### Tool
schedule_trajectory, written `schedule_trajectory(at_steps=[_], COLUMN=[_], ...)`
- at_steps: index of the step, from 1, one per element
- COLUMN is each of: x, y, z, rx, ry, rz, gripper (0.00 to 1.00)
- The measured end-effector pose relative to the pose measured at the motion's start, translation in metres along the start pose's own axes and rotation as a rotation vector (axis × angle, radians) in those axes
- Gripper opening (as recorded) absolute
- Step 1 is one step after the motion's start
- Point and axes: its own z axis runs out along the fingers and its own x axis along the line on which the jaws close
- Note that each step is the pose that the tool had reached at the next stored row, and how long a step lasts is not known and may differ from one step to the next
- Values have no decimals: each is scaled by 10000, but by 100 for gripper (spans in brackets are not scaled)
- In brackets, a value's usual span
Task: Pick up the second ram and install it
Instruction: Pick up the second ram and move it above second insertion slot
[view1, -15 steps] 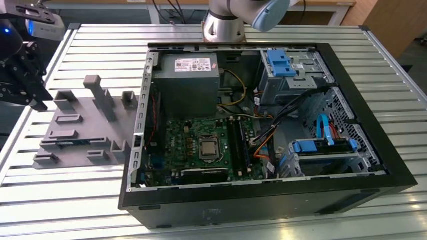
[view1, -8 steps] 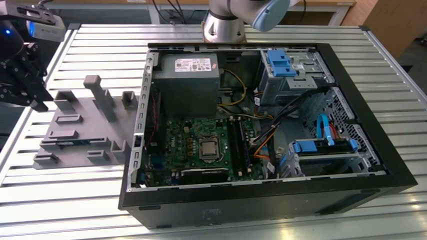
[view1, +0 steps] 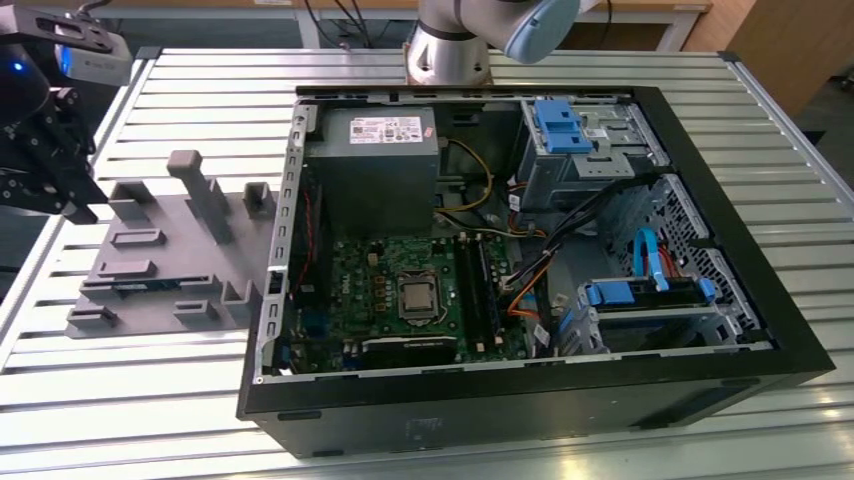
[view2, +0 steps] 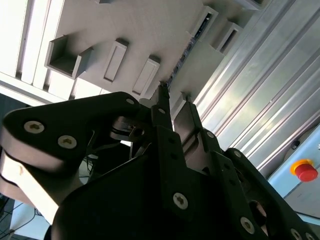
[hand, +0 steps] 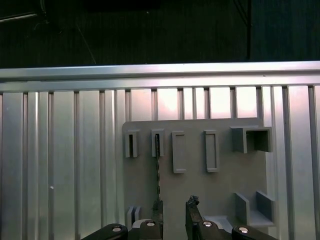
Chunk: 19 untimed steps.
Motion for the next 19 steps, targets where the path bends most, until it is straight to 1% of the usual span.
schedule_trajectory(at_steps=[19], x=[8], y=[-1], z=[66], rx=[-1], ry=[0], rz=[0], gripper=[32])
